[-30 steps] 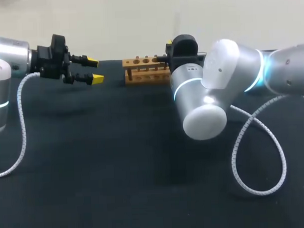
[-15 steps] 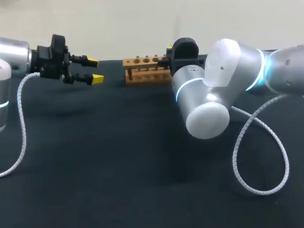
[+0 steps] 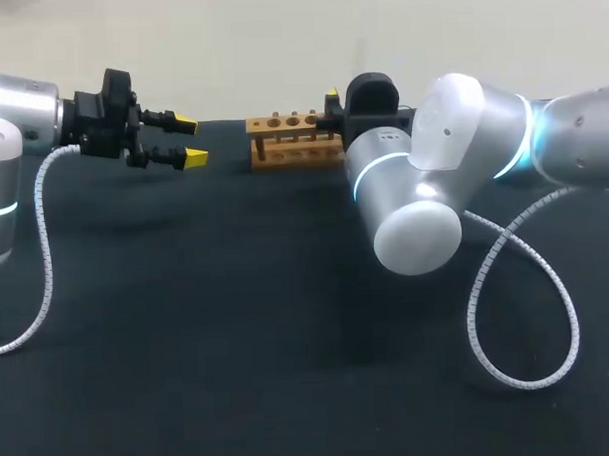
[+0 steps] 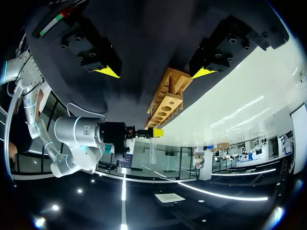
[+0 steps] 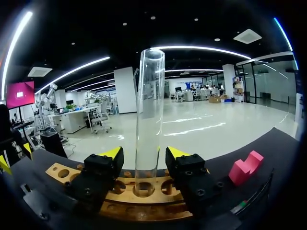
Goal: Grasp the test tube, adjust it, and insert it.
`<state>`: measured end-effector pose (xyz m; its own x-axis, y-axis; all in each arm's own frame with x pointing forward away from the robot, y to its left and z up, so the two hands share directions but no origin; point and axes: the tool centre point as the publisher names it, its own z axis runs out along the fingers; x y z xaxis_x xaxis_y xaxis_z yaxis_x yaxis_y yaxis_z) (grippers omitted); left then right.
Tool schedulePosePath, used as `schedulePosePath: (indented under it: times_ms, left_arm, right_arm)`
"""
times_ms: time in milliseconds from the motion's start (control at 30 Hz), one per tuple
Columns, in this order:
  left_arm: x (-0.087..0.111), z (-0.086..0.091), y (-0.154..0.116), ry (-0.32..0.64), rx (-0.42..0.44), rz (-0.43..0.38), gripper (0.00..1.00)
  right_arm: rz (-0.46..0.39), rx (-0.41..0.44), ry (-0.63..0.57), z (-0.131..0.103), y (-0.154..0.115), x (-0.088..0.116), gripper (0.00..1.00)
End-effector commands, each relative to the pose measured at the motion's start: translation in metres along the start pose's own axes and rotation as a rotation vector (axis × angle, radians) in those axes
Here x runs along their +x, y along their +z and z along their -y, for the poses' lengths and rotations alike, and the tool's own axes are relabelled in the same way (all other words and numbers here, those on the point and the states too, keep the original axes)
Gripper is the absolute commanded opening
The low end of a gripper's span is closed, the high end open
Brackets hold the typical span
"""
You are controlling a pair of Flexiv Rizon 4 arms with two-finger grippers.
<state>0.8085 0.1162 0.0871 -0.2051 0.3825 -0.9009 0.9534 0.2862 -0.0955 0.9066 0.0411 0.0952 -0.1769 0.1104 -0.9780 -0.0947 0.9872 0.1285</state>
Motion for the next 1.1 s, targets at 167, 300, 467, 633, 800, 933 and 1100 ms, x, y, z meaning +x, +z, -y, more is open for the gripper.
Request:
schedulePosePath:
  times_ms: [167, 300, 467, 633, 800, 933, 1100]
  left_arm:
    - [0.001, -0.001, 0.0, 0.003, 0.001, 0.004, 1.0]
    - [0.001, -0.001, 0.0, 0.003, 0.001, 0.004, 1.0]
    - [0.001, -0.001, 0.0, 0.003, 0.001, 0.004, 1.0]
    - [0.001, -0.001, 0.0, 0.003, 0.001, 0.004, 1.0]
    - [0.001, -0.001, 0.0, 0.003, 0.001, 0.004, 1.0]
    - [0.001, -0.001, 0.0, 0.003, 0.001, 0.004, 1.0]
    - [0.001, -0.001, 0.0, 0.003, 0.001, 0.004, 1.0]
  right_arm:
    - [0.016, -0.031, 0.005, -0.001, -0.013, -0.004, 0.44]
    - [0.019, -0.03, 0.003, -0.002, -0.015, -0.006, 0.44]
    - [0.028, -0.035, -0.003, -0.004, -0.018, -0.01, 0.44]
    - [0.036, -0.047, -0.007, -0.007, -0.021, -0.012, 0.35]
    - [0.042, -0.047, -0.005, -0.008, -0.022, -0.014, 0.3]
    - [0.046, -0.04, -0.004, -0.007, -0.024, -0.015, 0.31]
    - [0.05, -0.02, 0.006, -0.003, -0.026, -0.015, 0.14]
